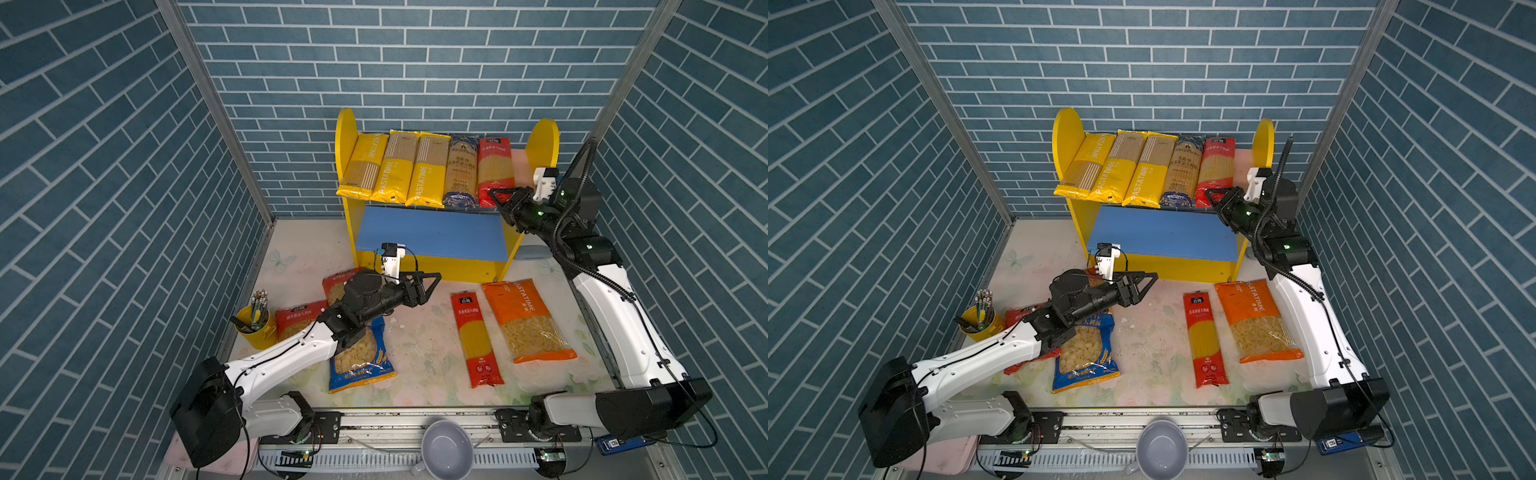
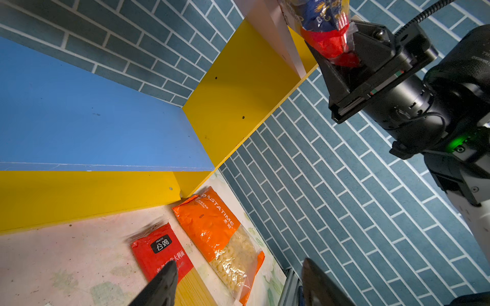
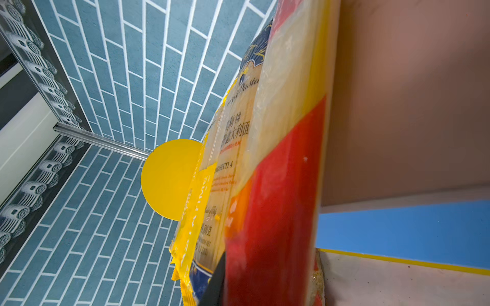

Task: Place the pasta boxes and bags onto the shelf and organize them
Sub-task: 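Release the pack and lower both grippers toward the remaining red spaghetti pack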

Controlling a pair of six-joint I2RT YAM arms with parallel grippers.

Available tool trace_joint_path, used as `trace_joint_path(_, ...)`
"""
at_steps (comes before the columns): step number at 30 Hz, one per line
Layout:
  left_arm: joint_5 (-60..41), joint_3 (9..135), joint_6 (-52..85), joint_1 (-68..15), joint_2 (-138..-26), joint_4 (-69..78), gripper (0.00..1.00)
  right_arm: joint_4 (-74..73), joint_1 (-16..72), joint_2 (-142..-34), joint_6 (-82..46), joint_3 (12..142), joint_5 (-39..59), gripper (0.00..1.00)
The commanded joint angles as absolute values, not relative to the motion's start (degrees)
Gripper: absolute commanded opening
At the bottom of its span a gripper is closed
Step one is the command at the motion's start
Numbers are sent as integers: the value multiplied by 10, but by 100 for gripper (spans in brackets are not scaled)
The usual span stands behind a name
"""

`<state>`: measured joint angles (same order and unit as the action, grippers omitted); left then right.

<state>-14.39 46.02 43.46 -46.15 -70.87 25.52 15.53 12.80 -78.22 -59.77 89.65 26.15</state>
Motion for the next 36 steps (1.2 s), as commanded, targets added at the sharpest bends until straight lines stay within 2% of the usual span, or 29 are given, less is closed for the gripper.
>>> trace_joint_path(1, -141, 455, 423, -465, -702, 262, 74, 149, 116, -803, -585, 946, 325, 23)
trace_joint_path(5, -142, 457, 422, -465, -704, 263, 74, 170, 107, -834, -582, 981, 370, 22)
trace_joint_path(14, -137, 453, 424, -466, -702, 262, 74, 125, 117, -829, -616, 949, 396, 22)
trace_joint_path(18, -135, 454, 419, -466, -700, 258, 74, 129, 114, -817, -608, 936, 403, 52)
trace_joint_path(21, -134, 454, 414, -466, -696, 254, 74, 132, 110, -796, -600, 920, 411, 65)
trace_joint_path(24, -132, 453, 408, -466, -697, 248, 74, 155, 108, -765, -576, 897, 413, 71)
trace_joint_path(29, -127, 456, 384, -471, -709, 240, 74, 199, 106, -694, -528, 831, 426, 72)
trace_joint_path(36, -10, 467, 249, -561, -741, 183, 76, 188, 106, -578, -499, 604, 472, 68)
